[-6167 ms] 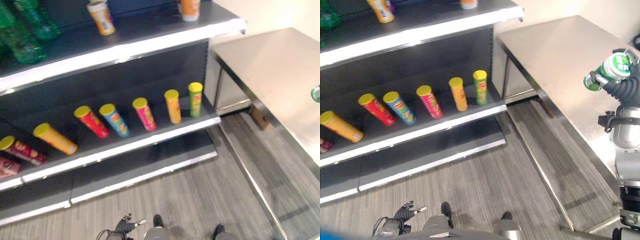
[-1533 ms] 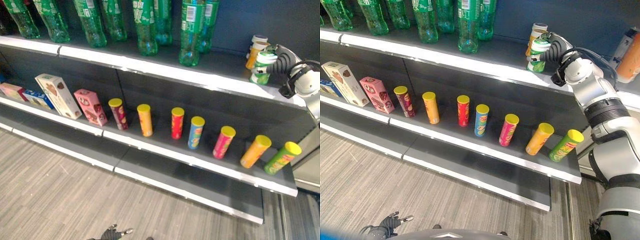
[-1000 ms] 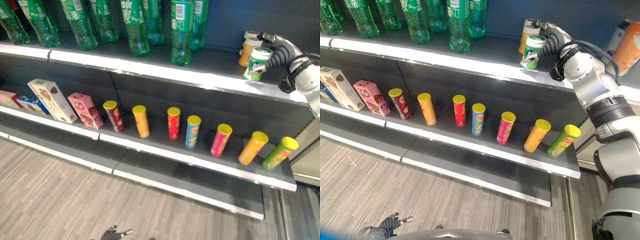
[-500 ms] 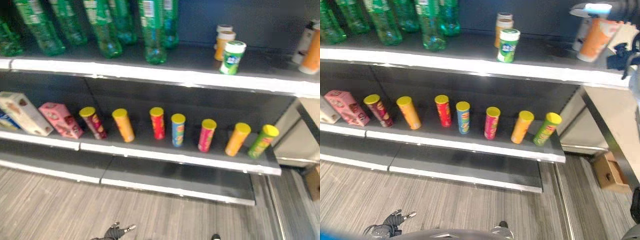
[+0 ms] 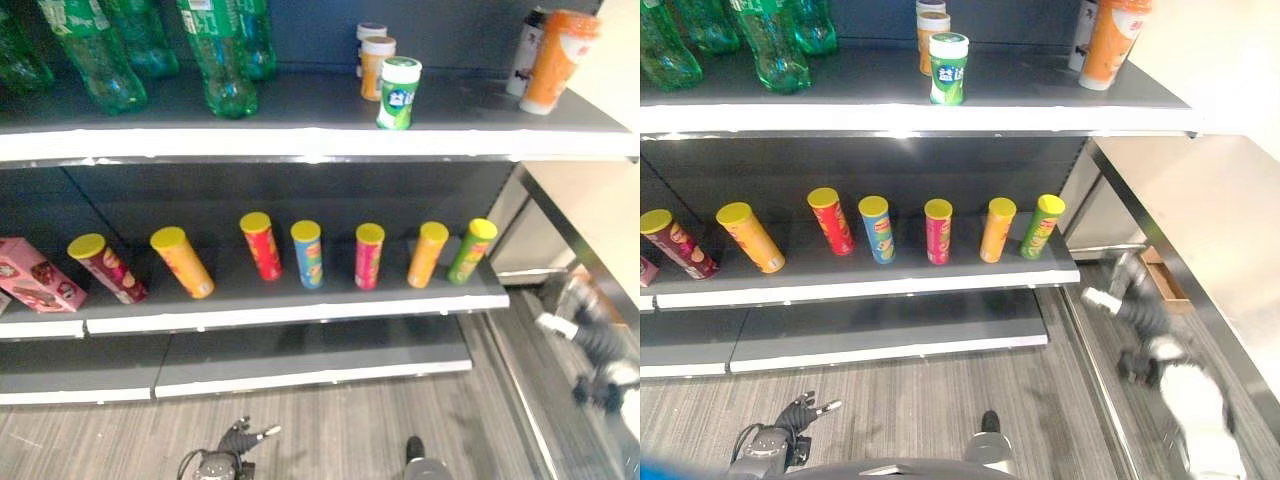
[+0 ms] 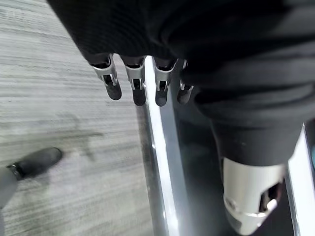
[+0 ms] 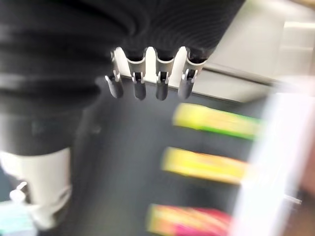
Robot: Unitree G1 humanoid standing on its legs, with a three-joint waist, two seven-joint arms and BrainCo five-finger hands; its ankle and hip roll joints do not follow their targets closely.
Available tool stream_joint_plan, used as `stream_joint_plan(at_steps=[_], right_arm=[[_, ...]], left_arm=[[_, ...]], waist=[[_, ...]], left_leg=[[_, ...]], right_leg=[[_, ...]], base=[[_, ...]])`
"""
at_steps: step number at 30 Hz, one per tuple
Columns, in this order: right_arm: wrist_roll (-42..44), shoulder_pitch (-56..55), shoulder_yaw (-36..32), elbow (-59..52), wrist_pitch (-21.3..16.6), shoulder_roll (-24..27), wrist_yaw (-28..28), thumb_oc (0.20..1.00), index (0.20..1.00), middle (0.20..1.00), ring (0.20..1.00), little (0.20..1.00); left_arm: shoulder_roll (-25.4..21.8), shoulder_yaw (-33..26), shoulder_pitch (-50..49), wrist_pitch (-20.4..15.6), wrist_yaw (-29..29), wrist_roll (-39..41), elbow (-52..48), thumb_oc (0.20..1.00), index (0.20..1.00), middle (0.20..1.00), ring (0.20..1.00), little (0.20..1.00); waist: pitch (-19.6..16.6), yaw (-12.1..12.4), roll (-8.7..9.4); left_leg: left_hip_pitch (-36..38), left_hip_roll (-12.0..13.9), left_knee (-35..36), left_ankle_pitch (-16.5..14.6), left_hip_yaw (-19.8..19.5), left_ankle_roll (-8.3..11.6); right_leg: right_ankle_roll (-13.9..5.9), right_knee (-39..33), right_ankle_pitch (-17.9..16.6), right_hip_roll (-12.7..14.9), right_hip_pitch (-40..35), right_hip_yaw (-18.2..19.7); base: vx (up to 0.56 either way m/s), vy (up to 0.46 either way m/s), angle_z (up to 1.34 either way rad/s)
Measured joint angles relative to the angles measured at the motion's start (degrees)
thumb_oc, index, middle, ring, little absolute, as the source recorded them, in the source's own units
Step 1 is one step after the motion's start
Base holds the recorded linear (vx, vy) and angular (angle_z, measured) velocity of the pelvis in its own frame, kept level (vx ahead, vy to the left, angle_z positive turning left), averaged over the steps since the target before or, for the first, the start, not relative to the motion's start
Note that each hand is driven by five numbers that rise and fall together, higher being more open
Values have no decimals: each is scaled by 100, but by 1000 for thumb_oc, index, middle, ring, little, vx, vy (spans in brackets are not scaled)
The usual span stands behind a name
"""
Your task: Put the goods on the table back onto the shelves and tidy them up.
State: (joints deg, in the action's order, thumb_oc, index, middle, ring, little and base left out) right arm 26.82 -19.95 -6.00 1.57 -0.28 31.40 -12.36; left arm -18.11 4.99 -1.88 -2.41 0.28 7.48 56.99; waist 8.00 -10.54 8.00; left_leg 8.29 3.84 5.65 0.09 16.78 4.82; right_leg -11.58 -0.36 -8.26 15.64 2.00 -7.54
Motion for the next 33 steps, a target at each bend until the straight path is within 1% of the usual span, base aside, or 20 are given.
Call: stream_joint_plan(at_steps=[2, 4, 5, 6, 8, 10, 12, 13, 15, 16, 17, 19, 21, 22, 26, 27, 29, 30, 31, 33], right_arm=[[-186, -427, 241, 368, 171, -353, -243, 1000, 1000, 1000, 1000, 1000], [-231, -327, 801, 984, 275, -357, -479, 1000, 1000, 1000, 1000, 1000], [-386, -259, 1119, 1493, 487, -427, -673, 1000, 1000, 1000, 1000, 1000], [-443, -291, 1202, 1545, 589, -439, -768, 1000, 1000, 1000, 1000, 1000], [-958, 70, 1373, 2777, 354, -723, -737, 1000, 1000, 1000, 1000, 1000], [-1475, 685, 1362, 4043, 354, -1071, -388, 1000, 1000, 1000, 1000, 1000], [-1630, 1077, 1408, 4460, 369, -1222, -229, 1000, 1000, 1000, 1000, 1000], [-1684, 1414, 1346, 4969, 270, -1394, -76, 1000, 1000, 1000, 1000, 1000], [-1730, 1557, 1353, 5429, 346, -1643, 49, 1000, 1000, 1000, 1000, 1000], [-1741, 1554, 1295, 5432, 320, -1740, 179, 1000, 1000, 1000, 1000, 1000], [-1740, 1550, 1259, 5545, 263, -1820, 349, 1000, 1000, 1000, 1000, 1000], [-1740, 1617, 1271, 5609, 275, -1685, 494, 1000, 1000, 1000, 1000, 1000], [-1740, 1559, 1279, 5593, 273, -1524, 586, 1000, 1000, 1000, 1000, 1000], [-1747, 1465, 1335, 5557, 285, -1359, 621, 1000, 1000, 1000, 1000, 1000], [-1747, 1538, 1397, 5534, 256, -1366, 817, 1000, 1000, 1000, 1000, 1000], [-1747, 1604, 1424, 5572, 225, -1381, 864, 1000, 1000, 1000, 1000, 1000], [-1791, 1637, 1572, 5579, 138, -1257, 1025, 1000, 1000, 1000, 1000, 1000], [-1795, 1679, 1570, 5586, 135, -1193, 1059, 1000, 1000, 1000, 1000, 1000], [-1795, 1754, 1562, 5581, 137, -1141, 1091, 1000, 1000, 1000, 1000, 1000], [-1795, 1822, 1586, 5581, 115, -1096, 1098, 1000, 1000, 1000, 1000, 1000]], left_arm=[[-13, 201, 74, 14, -57, -152, -35, 1000, 1000, 1000, 1000, 1000], [-30, 339, 110, 24, -83, -192, -128, 1000, 1000, 1000, 1000, 1000], [-55, 357, 236, 75, -197, -205, -44, 1000, 1000, 1000, 1000, 1000], [-145, 361, 271, 111, -237, -205, -38, 1000, 1000, 1000, 1000, 1000], [-354, 365, 238, 102, -286, -151, -171, 1000, 1000, 1000, 1000, 1000], [-319, 396, 434, 171, -291, -131, -85, 1000, 1000, 1000, 1000, 1000], [-220, 400, 524, 182, -290, -117, -92, 1000, 1000, 1000, 1000, 1000], [-66, 354, 602, 188, -273, -86, -57, 1000, 1000, 1000, 1000, 1000], [-39, 356, 655, 173, -275, -83, -45, 1000, 1000, 1000, 1000, 1000], [-71, 343, 606, 181, -256, -53, -42, 1000, 1000, 1000, 1000, 1000], [-153, 304, 539, 214, -187, 135, 83, 1000, 1000, 1000, 1000, 1000], [-21, 317, 472, 221, -156, 138, 299, 1000, 1000, 1000, 1000, 1000], [118, 315, 428, 220, -144, 138, 338, 1000, 1000, 1000, 1000, 1000], [234, 313, 377, 181, -135, 142, 340, 1000, 1000, 1000, 1000, 1000], [227, 319, 235, 178, -93, 308, 353, 1000, 1000, 1000, 1000, 1000], [219, 383, 282, 185, -60, 359, 354, 1000, 1000, 1000, 1000, 1000], [313, 426, 240, 178, -55, 360, 383, 1000, 1000, 1000, 1000, 1000], [361, 418, 301, 166, -52, 361, 377, 1000, 1000, 1000, 1000, 1000], [397, 424, 277, 188, -62, 360, 381, 1000, 1000, 1000, 1000, 1000], [417, 421, 226, 197, -60, 355, 460, 1000, 1000, 1000, 1000, 1000]], waist=[[125, -38, 103], [188, 0, 148], [305, 51, -3], [316, 105, -30], [306, 298, 28], [296, 472, 12], [367, 530, -226], [478, 611, -468], [397, 796, -410], [357, 878, -299], [245, 963, -135], [149, 939, -313], [66, 896, -450], [15, 939, -564], [45, 977, -623], [109, 950, -629], [244, 972, -737], [358, 984, -792], [471, 988, -784], [514, 894, -723]], left_leg=[[-90, -90, -7, 36, 55, -56], [-100, -9, -4, 55, 136, -94], [-137, 156, -2, 111, 147, -173], [-148, 236, -2, 114, 138, -169], [-130, 301, -68, 177, 172, -84], [-416, 299, -359, 146, 167, -39], [-541, 401, -258, 179, 157, -130], [-530, 613, -181, 332, 282, -146], [-514, 666, -229, 308, 312, -135], [-509, 653, -274, 328, 317, -109], [-525, 683, -399, 373, 293, -46], [-636, 956, -526, 384, 290, -53], [-704, 1023, -574, 458, 300, -150], [-740, 1216, -690, 570, 293, -22], [-836, 1559, -812, 936, 219, -3], [-918, 1676, -846, 1261, -24, 279], [-1180, 1836, -1098, 1808, -373, 652], [-1210, 1860, -1091, 1971, -531, 669], [-1223, 1795, -1137, 1859, -582, 807], [-1230, 1266, -1343, 1507, -803, 981]], right_leg=[[-66, -41, 60, 79, 125, 7], [-163, -76, 163, 123, 176, -216], [-247, 171, 302, 105, 233, -460], [-197, 538, 337, 93, 280, -547], [117, 1087, 792, 7, 258, -733], [146, 562, 525, -148, 168, -739], [10, 134, 460, -231, 128, -774], [72, 1083, 796, -285, 339, -804], [-24, 2604, 1590, -115, 501, -706], [-50, 2969, 1962, -16, 481, -642], [227, 2237, 2287, -269, 35, -589], [436, 1737, 2152, -592, -143, -589], [523, 1631, 2079, -717, -177, -609], [622, 1341, 1954, -951, -280, -667], [863, 774, 1650, -1368, -496, -642], [976, 645, 1614, -1464, -563, -666], [1209, 474, 1411, -1704, -736, -828], [1261, 486, 1428, -1691, -729, -836], [1326, 442, 1378, -1682, -714, -834], [1422, 443, 1270, -1489, -577, -854]], base=[[-190, 38, -21], [-130, 32, -26], [-151, 26, -14], [-166, 5, 3], [-156, -32, 1], [-130, -59, -7], [-140, -100, -12], [-143, -154, -10], [-152, -182, -10], [-195, -246, -9], [-150, -200, -10], [-143, -175, -18], [-252, -299, -9], [-316, -367, -8], [-267, -291, -9], [-195, -169, 11], [-265, -180, 33], [-211, -90, 23], [-200, -75, -10], [-148, -52, -11]])
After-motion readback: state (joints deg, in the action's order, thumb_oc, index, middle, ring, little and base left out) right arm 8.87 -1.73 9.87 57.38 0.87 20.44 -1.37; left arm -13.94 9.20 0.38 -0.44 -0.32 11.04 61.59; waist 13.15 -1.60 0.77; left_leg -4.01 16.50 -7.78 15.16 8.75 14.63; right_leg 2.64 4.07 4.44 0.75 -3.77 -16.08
